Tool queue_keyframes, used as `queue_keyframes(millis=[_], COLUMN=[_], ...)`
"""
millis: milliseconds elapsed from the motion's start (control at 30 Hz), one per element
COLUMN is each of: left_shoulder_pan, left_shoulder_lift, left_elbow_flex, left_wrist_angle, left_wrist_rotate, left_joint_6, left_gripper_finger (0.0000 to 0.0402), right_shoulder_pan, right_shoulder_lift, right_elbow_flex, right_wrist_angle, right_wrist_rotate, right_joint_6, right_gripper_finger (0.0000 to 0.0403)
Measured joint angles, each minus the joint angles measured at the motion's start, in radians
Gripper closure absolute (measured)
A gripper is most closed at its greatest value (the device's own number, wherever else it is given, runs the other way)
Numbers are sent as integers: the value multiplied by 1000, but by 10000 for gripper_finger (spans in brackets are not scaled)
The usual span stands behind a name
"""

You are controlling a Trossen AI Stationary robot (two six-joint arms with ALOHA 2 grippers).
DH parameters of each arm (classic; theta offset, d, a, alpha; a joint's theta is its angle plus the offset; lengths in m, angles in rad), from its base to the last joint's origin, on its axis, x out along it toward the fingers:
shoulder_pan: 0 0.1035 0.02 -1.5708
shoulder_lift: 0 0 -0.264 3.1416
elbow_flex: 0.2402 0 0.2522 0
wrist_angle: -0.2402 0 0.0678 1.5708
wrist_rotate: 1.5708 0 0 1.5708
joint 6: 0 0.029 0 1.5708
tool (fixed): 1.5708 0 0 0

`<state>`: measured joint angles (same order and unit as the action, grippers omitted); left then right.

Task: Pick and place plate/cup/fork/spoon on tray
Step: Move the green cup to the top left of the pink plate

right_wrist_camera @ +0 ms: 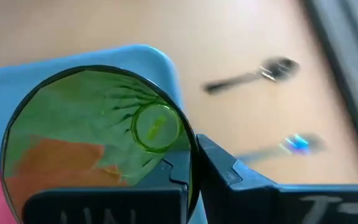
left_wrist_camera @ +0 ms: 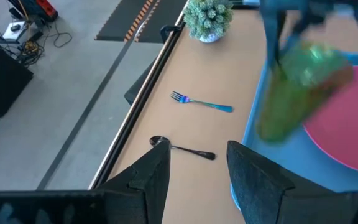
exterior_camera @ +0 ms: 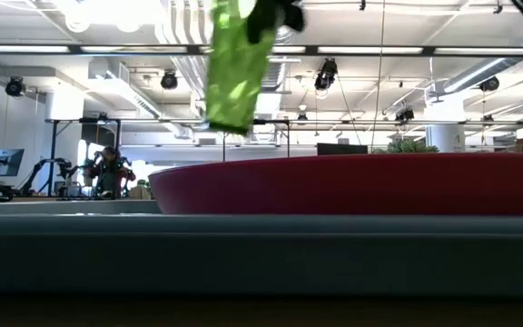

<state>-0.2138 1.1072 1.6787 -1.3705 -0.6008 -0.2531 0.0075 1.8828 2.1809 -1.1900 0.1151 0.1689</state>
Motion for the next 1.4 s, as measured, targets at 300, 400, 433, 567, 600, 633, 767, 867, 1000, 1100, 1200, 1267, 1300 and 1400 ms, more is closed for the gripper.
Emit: queue_keyframes(millis=[300,400,433,567,600,633,767,867,1000,1100,1200,1267,1300,1400], left_shoulder_pan=[0,0,0,0,0,0,0,0,0,0,0,0,0,0], left_shoulder_lift=[8,13,13,18,19,21,22,24,24,24,24,25,25,25], left_elbow_flex=[0,-1,-1,-1,-1,-1,-1,-1,-1,-1,-1,-1,-1,-1], left_wrist_angle=[1,1,2,2,3,3,3,3,3,3,3,3,3,5], left_wrist_rotate=[0,0,0,0,0,0,0,0,-1,0,0,0,0,0], left_joint_6=[-3,-4,-4,-6,-6,-6,-6,-6,-6,-6,-6,-6,-6,-6], left_gripper_finger=[259,259,259,259,259,259,259,259,259,259,259,259,259,259], right_shoulder_pan=[47,71,78,99,102,105,118,127,134,137,137,137,137,137], right_shoulder_lift=[-186,-221,-232,-275,-287,-298,-352,-402,-469,-512,-548,-571,-582,-602], right_elbow_flex=[-83,-151,-176,-298,-332,-367,-496,-588,-700,-768,-821,-850,-865,-899], right_wrist_angle=[-246,-274,-282,-291,-291,-289,-263,-180,-74,-62,-58,-48,-35,-5], right_wrist_rotate=[125,129,129,131,128,125,112,97,91,91,91,91,91,88], right_joint_6=[234,300,321,395,414,430,497,534,572,600,640,654,660,679], right_gripper_finger=[394,394,394,394,394,394,394,394,394,394,394,394,394,394])
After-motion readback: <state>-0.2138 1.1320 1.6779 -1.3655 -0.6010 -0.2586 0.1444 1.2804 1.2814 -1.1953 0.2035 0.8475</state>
